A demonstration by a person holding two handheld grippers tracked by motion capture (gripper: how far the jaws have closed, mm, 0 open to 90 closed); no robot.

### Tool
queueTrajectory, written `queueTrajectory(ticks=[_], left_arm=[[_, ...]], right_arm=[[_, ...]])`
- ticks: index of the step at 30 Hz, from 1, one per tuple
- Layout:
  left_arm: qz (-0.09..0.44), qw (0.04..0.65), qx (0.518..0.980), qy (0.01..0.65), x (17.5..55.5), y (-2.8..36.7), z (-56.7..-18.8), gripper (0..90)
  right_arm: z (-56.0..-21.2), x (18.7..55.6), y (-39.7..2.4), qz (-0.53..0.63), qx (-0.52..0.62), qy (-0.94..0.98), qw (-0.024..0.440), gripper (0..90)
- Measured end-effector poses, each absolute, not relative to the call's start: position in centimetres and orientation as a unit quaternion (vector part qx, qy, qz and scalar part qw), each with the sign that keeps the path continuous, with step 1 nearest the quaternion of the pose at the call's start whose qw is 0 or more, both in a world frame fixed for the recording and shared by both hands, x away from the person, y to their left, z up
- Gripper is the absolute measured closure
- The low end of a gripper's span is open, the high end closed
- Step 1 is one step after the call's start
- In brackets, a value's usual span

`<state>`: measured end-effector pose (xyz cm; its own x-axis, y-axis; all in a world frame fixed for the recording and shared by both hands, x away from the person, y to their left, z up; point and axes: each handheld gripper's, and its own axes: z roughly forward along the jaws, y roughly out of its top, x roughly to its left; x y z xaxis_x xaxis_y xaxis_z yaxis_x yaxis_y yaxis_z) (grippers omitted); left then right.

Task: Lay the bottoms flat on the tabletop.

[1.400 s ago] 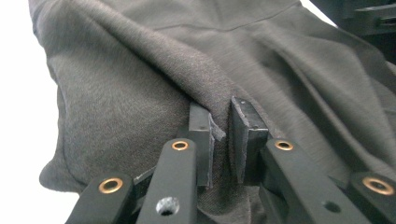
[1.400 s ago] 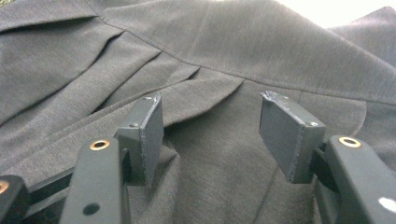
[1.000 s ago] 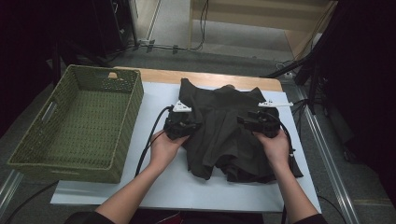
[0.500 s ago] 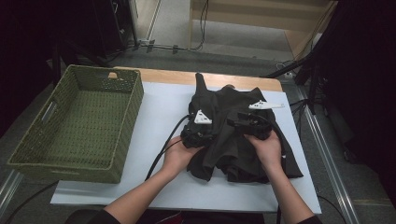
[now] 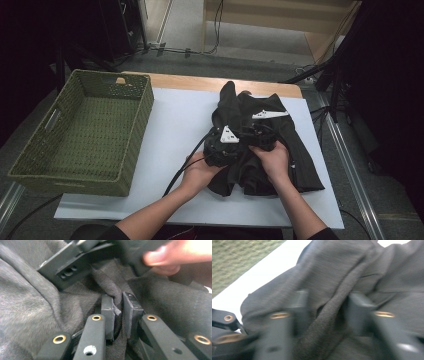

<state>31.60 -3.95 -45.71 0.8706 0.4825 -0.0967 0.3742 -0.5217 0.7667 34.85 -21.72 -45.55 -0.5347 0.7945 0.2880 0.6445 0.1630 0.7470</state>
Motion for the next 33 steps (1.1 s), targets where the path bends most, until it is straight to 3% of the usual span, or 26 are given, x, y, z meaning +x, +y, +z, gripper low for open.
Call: queueTrajectory(ticks=[1,2,4,9,20,33], left_arm=[[0.056,0.429,0.867,0.247,31.8,-3.8,-45.5,79.0],[0.045,0.436,0.864,0.247,32.0,-3.5,-45.3,75.7],[0.042,0.448,0.858,0.249,32.1,-3.2,-44.8,63.7],[0.032,0.455,0.858,0.235,31.7,-2.5,-42.5,53.0],[0.025,0.476,0.840,0.259,32.9,0.9,-40.1,49.0],[0.020,0.450,0.847,0.283,34.7,1.8,-42.0,43.4]], right_arm=[[-45.6,34.8,-22.0,0.447,0.475,0.753,0.090,77.7],[-45.5,34.8,-22.2,0.450,0.474,0.752,0.088,80.8],[-45.1,34.7,-22.7,0.450,0.477,0.749,0.090,82.0],[-44.4,34.8,-24.8,0.454,0.495,0.734,0.096,82.0],[-43.7,34.5,-31.2,0.446,0.546,0.698,0.127,83.1],[-44.5,33.8,-37.8,0.426,0.591,0.668,0.147,83.0]])
